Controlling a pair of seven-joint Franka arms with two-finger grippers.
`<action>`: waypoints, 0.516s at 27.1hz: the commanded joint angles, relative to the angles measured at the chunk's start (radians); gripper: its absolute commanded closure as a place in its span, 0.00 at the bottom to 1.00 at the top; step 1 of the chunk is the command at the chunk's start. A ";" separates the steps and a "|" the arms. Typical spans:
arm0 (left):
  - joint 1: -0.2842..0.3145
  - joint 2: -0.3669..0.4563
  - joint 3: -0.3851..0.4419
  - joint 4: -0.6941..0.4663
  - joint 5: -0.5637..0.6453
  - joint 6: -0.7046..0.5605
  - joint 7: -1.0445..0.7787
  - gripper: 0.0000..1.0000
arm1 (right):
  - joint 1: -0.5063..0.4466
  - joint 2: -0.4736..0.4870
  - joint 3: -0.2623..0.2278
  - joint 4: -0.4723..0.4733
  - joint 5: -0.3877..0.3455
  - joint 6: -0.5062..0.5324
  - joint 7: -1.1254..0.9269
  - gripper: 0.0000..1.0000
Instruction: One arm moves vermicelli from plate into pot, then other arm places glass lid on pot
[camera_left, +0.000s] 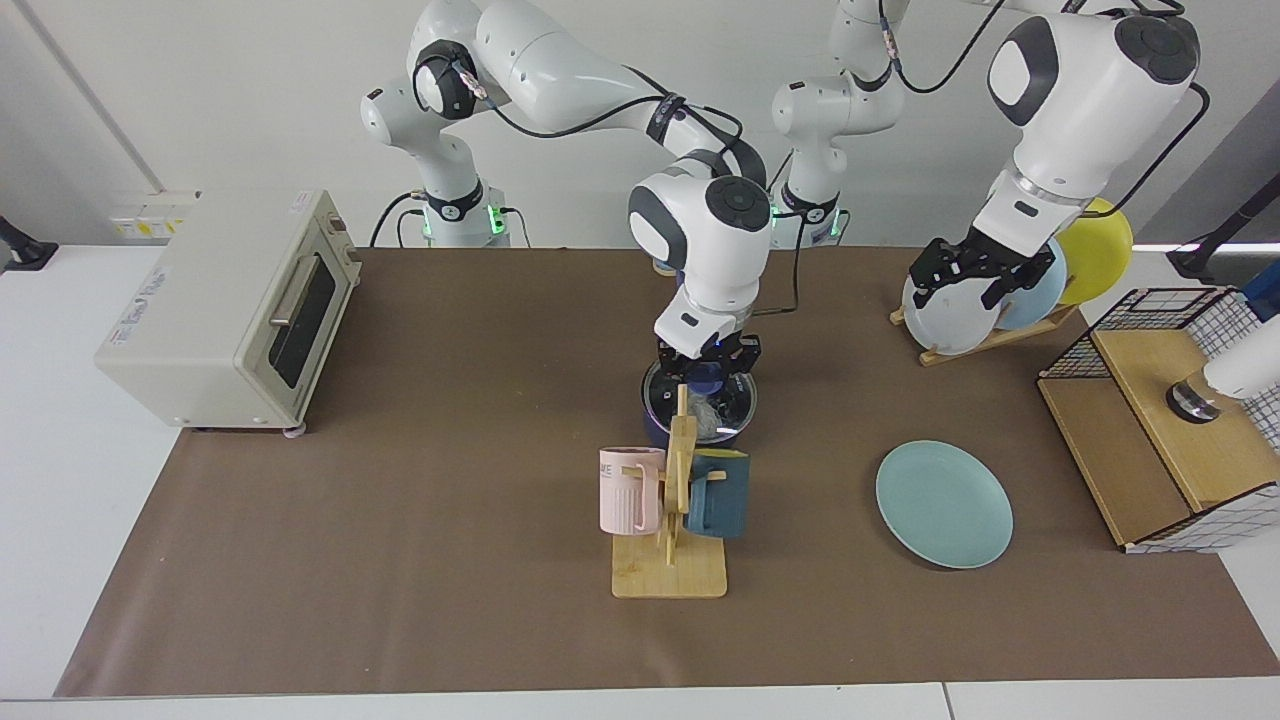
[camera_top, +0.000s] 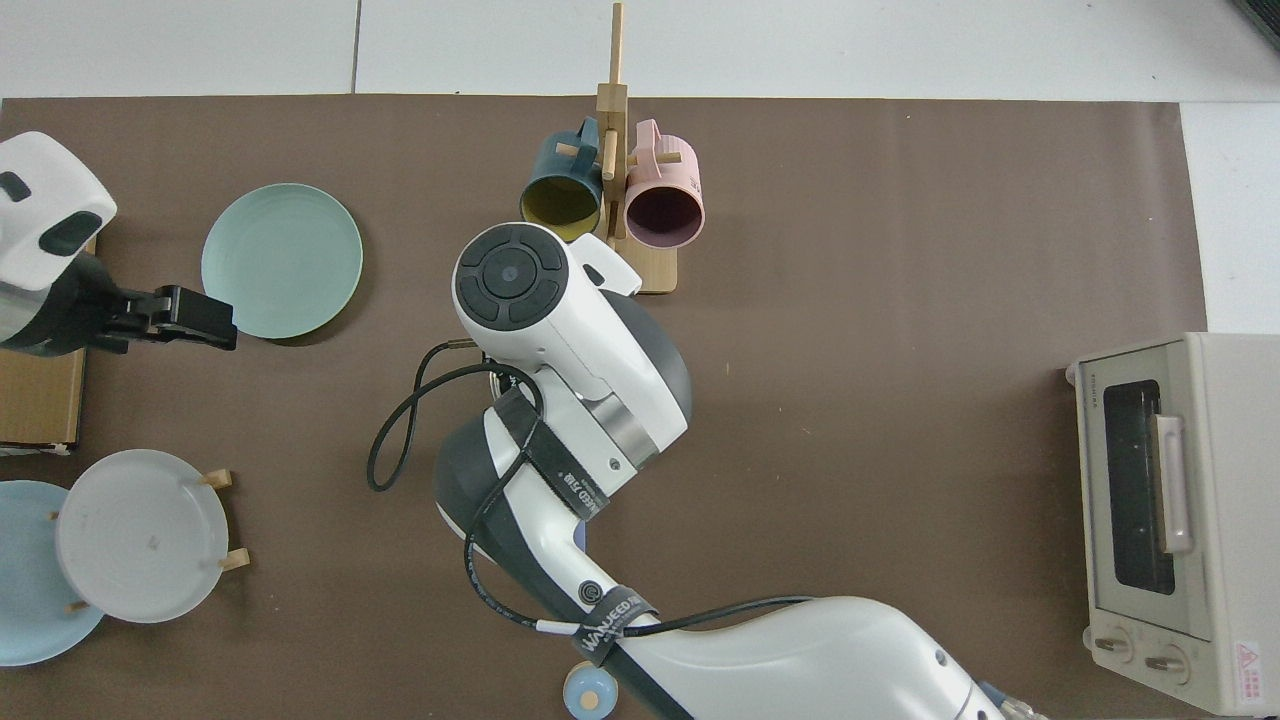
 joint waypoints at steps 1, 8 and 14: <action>-0.007 -0.024 0.009 -0.023 -0.005 0.005 0.006 0.00 | -0.006 -0.027 0.006 -0.040 0.015 0.025 -0.035 1.00; -0.007 -0.024 0.009 -0.023 -0.005 0.005 0.006 0.00 | 0.000 -0.028 0.006 -0.039 0.018 0.013 -0.033 1.00; -0.006 -0.024 0.009 -0.023 -0.005 0.005 0.006 0.00 | 0.002 -0.033 0.006 -0.040 0.012 0.000 -0.033 1.00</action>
